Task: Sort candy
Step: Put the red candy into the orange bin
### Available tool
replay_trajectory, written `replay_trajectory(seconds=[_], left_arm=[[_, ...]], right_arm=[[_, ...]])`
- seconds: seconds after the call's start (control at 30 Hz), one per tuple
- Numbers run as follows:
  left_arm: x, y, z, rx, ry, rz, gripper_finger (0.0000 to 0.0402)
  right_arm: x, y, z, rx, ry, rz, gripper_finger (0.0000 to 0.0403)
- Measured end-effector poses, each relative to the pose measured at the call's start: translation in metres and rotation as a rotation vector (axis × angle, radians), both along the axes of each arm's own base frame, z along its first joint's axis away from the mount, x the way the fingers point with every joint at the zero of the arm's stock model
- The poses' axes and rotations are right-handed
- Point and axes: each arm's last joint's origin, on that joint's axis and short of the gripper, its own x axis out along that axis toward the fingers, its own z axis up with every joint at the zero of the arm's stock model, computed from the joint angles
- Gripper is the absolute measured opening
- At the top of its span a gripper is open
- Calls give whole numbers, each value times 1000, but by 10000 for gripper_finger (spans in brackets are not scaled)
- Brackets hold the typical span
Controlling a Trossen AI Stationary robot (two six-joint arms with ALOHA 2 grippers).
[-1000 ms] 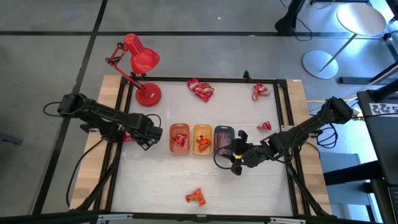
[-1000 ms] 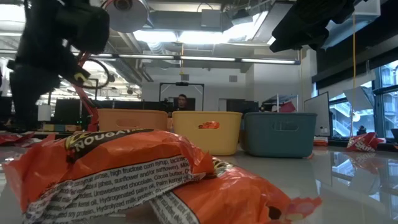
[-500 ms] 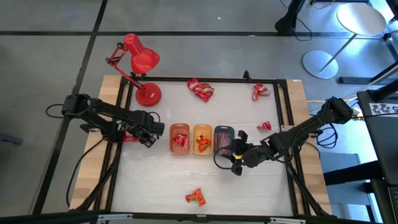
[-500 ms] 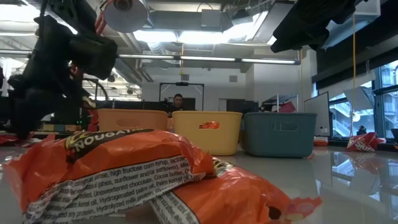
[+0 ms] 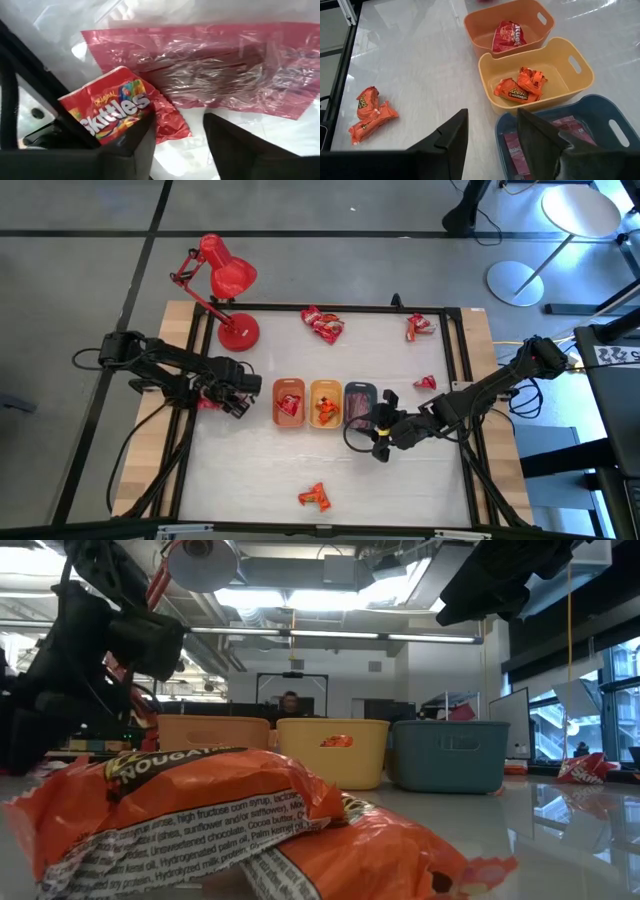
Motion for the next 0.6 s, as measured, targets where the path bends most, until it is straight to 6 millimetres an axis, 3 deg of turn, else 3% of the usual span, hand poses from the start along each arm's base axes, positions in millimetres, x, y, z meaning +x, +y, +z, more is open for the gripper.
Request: replay_trajectory(seconds=[0.3, 0.6], left_arm=[[4, -2, 0, -42, -38, -68, 15], [25, -20, 19, -13, -127, -136, 3]], right_arm=[[0, 0, 0, 1, 0, -1, 166], [0, 0, 0, 1, -1, -2, 166]])
